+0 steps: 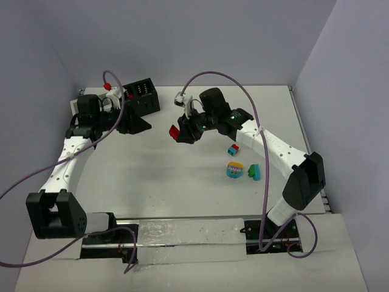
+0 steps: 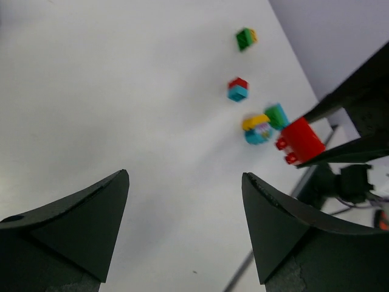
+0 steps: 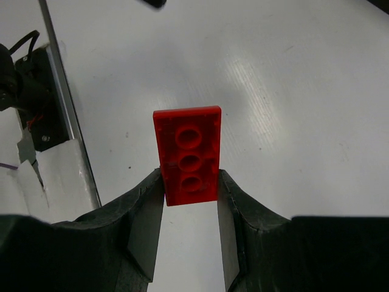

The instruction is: Sort the legos into containers by color

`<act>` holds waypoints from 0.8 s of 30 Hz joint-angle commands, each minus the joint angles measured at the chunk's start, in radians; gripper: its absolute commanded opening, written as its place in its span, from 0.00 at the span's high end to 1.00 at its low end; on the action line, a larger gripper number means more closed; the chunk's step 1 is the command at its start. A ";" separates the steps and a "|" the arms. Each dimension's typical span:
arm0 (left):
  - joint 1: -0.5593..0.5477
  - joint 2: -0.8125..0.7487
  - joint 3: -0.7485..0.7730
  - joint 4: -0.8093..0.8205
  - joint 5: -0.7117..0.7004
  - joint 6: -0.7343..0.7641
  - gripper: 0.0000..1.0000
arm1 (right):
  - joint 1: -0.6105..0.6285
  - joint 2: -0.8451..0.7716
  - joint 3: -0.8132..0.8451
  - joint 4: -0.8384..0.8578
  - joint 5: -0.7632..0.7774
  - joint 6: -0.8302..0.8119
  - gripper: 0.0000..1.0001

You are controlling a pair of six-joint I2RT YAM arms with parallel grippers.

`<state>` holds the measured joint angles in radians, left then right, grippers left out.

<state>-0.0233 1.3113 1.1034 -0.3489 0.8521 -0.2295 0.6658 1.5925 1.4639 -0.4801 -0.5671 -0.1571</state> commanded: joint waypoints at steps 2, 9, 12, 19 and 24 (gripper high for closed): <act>-0.066 -0.072 -0.055 0.106 0.134 -0.125 0.15 | 0.037 -0.017 0.053 0.043 -0.023 0.020 1.00; -0.116 -0.101 -0.116 0.240 0.225 -0.207 0.15 | 0.055 0.002 0.066 0.024 -0.084 0.011 1.00; -0.128 -0.112 -0.142 0.306 0.244 -0.240 0.16 | 0.055 0.011 0.074 0.015 -0.160 0.018 1.00; -0.134 -0.132 -0.206 0.510 0.297 -0.350 0.17 | 0.055 0.041 0.094 -0.007 -0.275 0.039 1.00; -0.147 -0.135 -0.223 0.581 0.327 -0.385 0.20 | 0.053 0.059 0.111 -0.012 -0.321 0.057 1.00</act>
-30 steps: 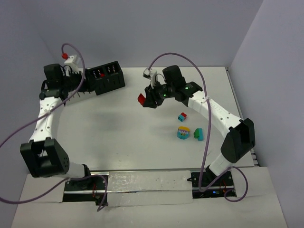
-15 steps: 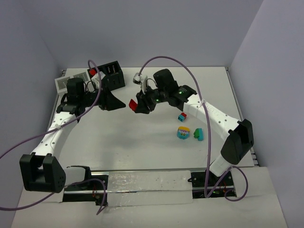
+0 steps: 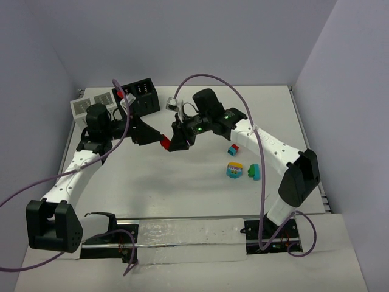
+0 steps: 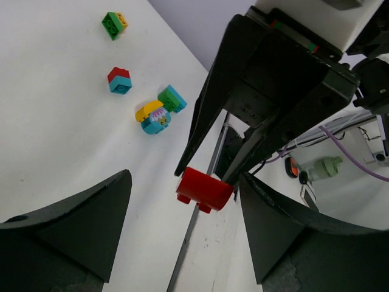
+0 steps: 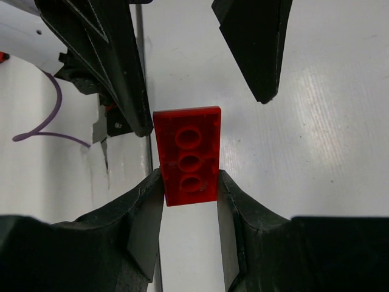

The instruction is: Sort the legos into containers by color

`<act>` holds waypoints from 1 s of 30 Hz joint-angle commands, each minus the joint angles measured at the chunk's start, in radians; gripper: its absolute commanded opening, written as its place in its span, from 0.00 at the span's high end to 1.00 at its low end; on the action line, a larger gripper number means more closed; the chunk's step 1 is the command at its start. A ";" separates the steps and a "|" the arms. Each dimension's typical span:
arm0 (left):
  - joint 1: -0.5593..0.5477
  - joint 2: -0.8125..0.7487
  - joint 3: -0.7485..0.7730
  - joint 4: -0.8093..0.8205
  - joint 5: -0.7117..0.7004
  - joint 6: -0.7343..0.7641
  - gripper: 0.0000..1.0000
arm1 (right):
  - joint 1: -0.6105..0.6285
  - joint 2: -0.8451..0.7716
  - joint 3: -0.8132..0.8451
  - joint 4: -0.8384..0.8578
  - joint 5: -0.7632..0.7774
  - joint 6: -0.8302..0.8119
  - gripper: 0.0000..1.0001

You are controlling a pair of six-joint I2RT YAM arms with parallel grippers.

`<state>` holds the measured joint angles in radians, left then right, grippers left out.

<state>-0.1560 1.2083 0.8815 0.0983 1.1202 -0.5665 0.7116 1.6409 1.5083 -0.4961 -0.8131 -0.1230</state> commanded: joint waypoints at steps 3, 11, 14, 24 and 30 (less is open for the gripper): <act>-0.026 -0.032 -0.003 0.122 0.069 -0.029 0.25 | -0.001 0.022 0.082 0.004 -0.113 0.039 1.00; -0.036 -0.036 0.004 0.064 0.063 0.027 0.37 | -0.020 0.046 0.102 0.007 -0.182 0.074 1.00; -0.036 -0.036 0.009 0.058 0.063 0.033 0.51 | -0.019 0.050 0.102 0.006 -0.185 0.077 1.00; -0.037 -0.027 0.037 -0.062 0.041 0.117 1.00 | -0.034 0.059 0.106 0.014 -0.201 0.097 0.72; 0.022 0.007 0.123 -0.155 0.007 0.183 1.00 | -0.067 0.052 0.086 0.039 -0.209 0.122 0.19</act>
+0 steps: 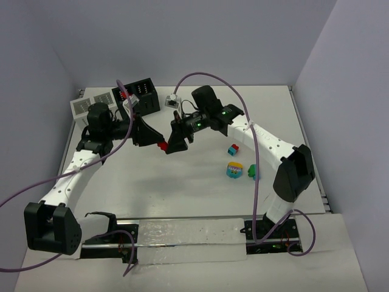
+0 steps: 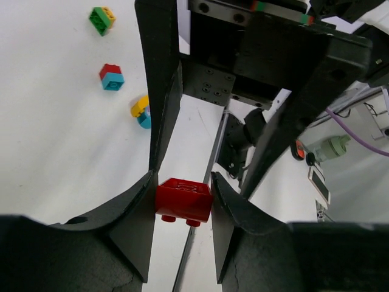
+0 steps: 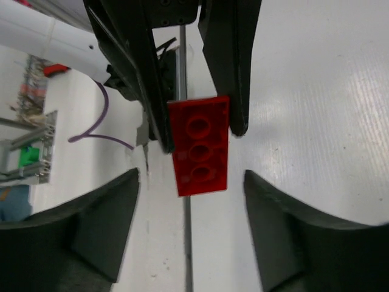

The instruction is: Sort the legos into containers by color

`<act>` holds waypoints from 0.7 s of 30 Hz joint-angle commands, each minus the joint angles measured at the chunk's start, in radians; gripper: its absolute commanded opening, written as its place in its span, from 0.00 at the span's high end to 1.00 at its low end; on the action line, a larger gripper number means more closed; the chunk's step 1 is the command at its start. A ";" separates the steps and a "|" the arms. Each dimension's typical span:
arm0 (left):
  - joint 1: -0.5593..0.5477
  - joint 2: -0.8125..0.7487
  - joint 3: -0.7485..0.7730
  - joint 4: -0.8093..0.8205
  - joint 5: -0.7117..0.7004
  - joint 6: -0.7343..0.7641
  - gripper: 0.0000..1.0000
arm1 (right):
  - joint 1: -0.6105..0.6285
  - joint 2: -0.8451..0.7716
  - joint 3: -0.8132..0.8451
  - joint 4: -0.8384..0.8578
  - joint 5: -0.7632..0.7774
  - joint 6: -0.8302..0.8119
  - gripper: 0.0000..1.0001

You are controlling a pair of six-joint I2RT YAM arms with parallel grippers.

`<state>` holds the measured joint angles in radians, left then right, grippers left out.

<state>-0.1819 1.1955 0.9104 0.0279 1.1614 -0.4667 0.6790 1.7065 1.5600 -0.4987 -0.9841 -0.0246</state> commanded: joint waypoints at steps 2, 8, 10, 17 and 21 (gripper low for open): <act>0.094 0.049 0.155 -0.146 -0.089 0.141 1.00 | -0.055 -0.023 0.020 0.044 -0.025 0.023 0.16; 0.200 0.231 0.441 -0.316 -0.542 0.363 1.00 | -0.162 -0.058 -0.049 0.049 0.092 0.039 0.10; 0.210 0.298 0.513 -0.297 -0.693 0.395 1.00 | -0.201 -0.071 -0.070 0.051 0.128 0.036 0.10; 0.213 0.547 0.687 -0.135 -1.011 0.432 1.00 | -0.287 -0.150 -0.169 0.046 0.235 -0.035 0.09; 0.211 0.665 0.742 -0.060 -1.102 0.443 1.00 | -0.318 -0.182 -0.213 0.048 0.269 -0.052 0.08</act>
<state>0.0280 1.7806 1.5687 -0.1416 0.2394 -0.0635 0.3829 1.6123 1.3752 -0.4720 -0.7678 -0.0374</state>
